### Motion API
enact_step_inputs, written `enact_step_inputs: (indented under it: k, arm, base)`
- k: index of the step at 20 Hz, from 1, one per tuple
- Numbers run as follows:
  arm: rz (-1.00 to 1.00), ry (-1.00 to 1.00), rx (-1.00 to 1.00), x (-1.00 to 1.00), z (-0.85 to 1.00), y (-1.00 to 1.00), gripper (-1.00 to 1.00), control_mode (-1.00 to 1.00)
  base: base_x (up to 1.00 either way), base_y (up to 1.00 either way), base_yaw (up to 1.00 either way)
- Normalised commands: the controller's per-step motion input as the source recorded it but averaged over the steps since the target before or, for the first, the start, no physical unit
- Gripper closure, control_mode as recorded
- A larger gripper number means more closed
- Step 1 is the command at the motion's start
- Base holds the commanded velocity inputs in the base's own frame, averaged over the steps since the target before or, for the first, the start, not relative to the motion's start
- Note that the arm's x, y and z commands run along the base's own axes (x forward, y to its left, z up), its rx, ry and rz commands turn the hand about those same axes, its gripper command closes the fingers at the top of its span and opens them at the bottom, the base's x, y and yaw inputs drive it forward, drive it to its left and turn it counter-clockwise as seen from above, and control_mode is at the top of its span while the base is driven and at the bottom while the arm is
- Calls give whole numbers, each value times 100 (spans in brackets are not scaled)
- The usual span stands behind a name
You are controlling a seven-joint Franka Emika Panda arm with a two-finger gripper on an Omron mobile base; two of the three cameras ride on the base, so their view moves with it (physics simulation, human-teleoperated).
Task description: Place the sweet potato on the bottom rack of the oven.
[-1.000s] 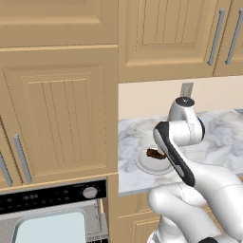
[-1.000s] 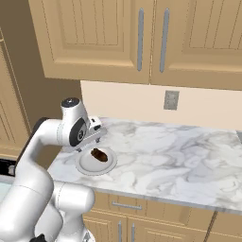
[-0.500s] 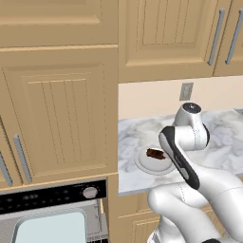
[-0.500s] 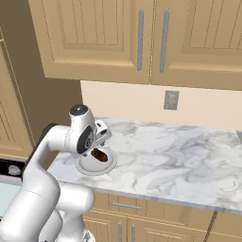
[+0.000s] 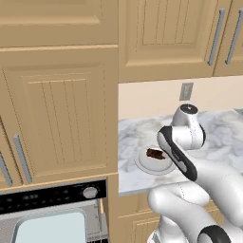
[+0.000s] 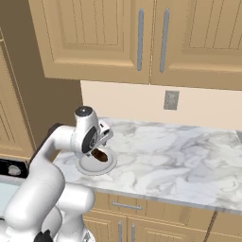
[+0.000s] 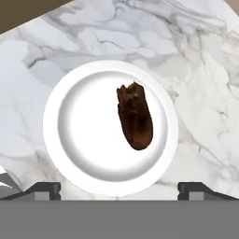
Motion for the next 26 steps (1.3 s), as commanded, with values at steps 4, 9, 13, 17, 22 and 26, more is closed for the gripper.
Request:
enact_step_inputs:
  k: [4, 9, 13, 17, 22, 26]
  arm:
    - [1, 0, 0, 24, -25, -5, -100, -100]
    - [3, 4, 0, 21, -21, 0, -100, -100]
    - [0, 3, 0, 24, -28, 0, -100, -100]
    - [0, 4, 0, 25, -30, -1, -100, -100]
    - [0, 3, 0, 30, -27, -5, -100, -100]
    - [0, 6, 0, 32, -32, 0, -100, -100]
  base:
    - [0, 0, 0]
    - [0, 0, 0]
    - [0, 0, 0]
    - [0, 0, 0]
    - [0, 0, 0]
    - [0, 0, 0]
